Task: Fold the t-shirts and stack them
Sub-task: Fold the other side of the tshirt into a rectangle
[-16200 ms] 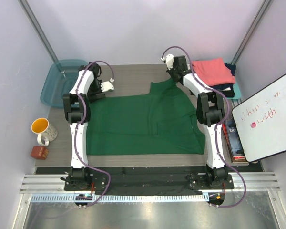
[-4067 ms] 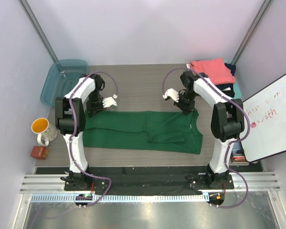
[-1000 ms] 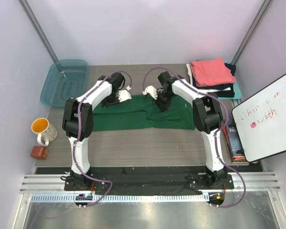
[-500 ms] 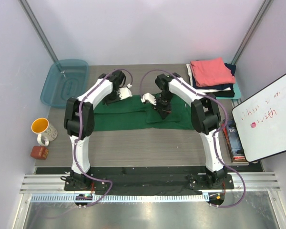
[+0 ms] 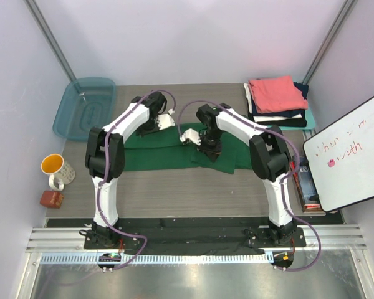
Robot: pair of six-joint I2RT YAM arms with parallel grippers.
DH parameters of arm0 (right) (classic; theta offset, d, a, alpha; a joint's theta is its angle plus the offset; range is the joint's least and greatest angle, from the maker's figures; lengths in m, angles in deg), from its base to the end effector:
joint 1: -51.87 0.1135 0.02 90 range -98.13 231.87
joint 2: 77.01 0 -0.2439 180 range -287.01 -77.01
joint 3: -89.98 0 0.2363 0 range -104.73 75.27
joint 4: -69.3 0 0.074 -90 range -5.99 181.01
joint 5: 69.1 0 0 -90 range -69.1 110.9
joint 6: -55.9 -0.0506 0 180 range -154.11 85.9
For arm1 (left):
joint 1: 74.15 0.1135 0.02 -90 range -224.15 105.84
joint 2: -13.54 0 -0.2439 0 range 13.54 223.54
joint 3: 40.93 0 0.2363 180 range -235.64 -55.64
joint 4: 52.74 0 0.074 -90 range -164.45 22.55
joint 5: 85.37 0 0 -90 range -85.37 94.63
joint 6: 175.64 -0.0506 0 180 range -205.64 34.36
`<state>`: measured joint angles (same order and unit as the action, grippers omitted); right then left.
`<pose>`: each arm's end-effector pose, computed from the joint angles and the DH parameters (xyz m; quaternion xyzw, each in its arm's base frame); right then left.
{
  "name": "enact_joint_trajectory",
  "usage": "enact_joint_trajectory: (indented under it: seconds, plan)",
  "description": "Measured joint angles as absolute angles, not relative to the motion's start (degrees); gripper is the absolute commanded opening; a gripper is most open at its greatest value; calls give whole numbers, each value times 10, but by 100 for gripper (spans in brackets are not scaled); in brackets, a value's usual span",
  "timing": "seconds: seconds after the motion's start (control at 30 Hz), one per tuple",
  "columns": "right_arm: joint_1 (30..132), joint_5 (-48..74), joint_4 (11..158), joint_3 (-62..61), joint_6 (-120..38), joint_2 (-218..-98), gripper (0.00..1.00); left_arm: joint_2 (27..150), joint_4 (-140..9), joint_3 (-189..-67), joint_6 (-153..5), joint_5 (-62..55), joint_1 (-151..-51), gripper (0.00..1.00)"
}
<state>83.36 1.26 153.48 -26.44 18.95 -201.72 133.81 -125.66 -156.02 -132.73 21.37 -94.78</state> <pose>0.3215 0.2169 0.1584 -0.6599 0.7314 0.1715 0.0110 0.3828 -0.1285 0.1830 0.5357 0.8255 0.1644 0.0667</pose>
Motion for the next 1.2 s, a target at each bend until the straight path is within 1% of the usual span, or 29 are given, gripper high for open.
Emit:
enact_joint_trajectory:
  seconds: [0.07, 0.23, 0.47, 0.6, 0.73, 0.8, 0.83, 0.93, 1.0, 1.03, 1.1, 1.17, 1.2]
  plan:
    - [831, 61, 1488, -245, 148, -1993, 1, 1338, -1241, -1557, -1327, 220, -948, 0]
    - [803, 154, 1382, -242, 82, -1962, 1, 1328, -1198, -1515, -1327, 240, -948, 0]
    - [745, 233, 1326, -251, 74, -1973, 1, 1319, -1156, -1475, -1335, 248, -948, 0]
    - [723, 256, 1311, -276, 71, -2010, 1, 1319, -1136, -1474, -1337, 255, -948, 0]
    - [713, 264, 1307, -291, 71, -2043, 1, 1324, -1120, -1497, -1338, 257, -948, 0]
    - [711, 263, 1308, -302, 71, -2051, 4, 1330, -1112, -1517, -1338, 257, -948, 0]
    - [711, 262, 1307, -307, 71, -2053, 9, 1332, -1107, -1525, -1339, 256, -948, 0]
    - [711, 260, 1306, -339, 76, -2053, 14, 1339, -1099, -1543, -1342, 256, -948, 0]
    - [711, 257, 1297, -366, 80, -2053, 13, 1346, -1095, -1552, -1347, 257, -948, 0]
    - [711, 257, 1294, -376, 81, -2053, 9, 1349, -1094, -1554, -1350, 256, -948, 0]
    - [711, 257, 1286, -397, 84, -2053, 7, 1362, -1093, -1561, -1356, 256, -948, 0]
    - [711, 260, 1278, -408, 85, -2053, 9, 1372, -1093, -1565, -1357, 253, -948, 0]
    - [711, 266, 1274, -414, 87, -2055, 12, 1378, -1093, -1568, -1358, 249, -948, 0]
